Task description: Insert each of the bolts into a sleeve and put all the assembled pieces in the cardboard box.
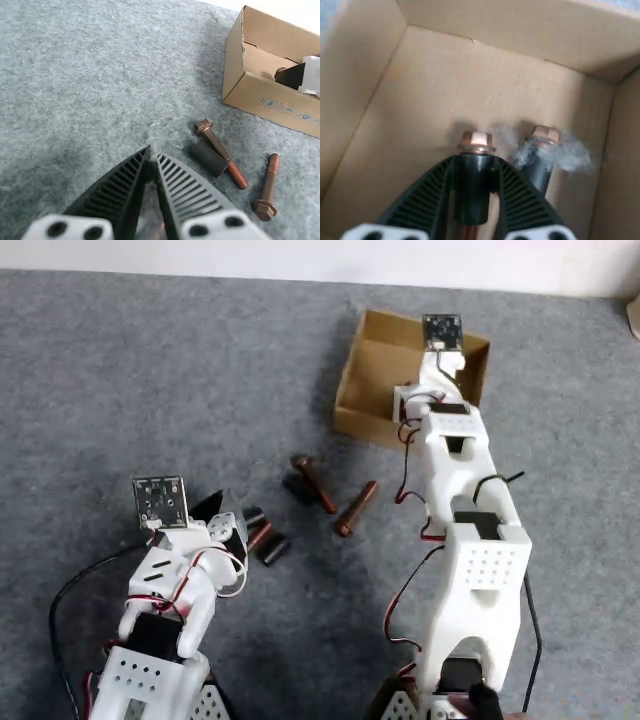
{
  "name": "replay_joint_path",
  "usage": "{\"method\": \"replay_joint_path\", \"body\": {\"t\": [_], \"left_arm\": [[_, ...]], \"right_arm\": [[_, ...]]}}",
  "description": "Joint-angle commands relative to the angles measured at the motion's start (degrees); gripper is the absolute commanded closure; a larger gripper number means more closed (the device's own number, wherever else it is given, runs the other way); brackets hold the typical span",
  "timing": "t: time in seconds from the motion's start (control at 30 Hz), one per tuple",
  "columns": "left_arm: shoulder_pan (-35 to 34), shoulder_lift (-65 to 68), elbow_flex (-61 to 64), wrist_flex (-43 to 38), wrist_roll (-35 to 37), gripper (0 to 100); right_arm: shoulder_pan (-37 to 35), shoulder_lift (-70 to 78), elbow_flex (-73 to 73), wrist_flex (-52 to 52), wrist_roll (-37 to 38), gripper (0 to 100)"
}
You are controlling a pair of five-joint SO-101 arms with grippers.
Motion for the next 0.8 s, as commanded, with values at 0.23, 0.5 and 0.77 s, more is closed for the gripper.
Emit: {"method": "replay_joint_path", "body": {"t": [0.23, 0.5, 0.77], "left_arm": [[0.9, -0.5, 0.0, 0.0, 0.1, 99], [0.9, -0.5, 0.0, 0.0, 0.1, 99], [0.9, -0.5, 0.0, 0.0, 0.1, 99]], "right_arm": [[0.2, -0.7, -1.1, 1.1, 0.4, 73.5], [0.6, -11.6, -0.6, 1.1, 0.4, 73.5], [0.4, -27.1, 2.2, 4.9, 0.4, 73.5]]}}
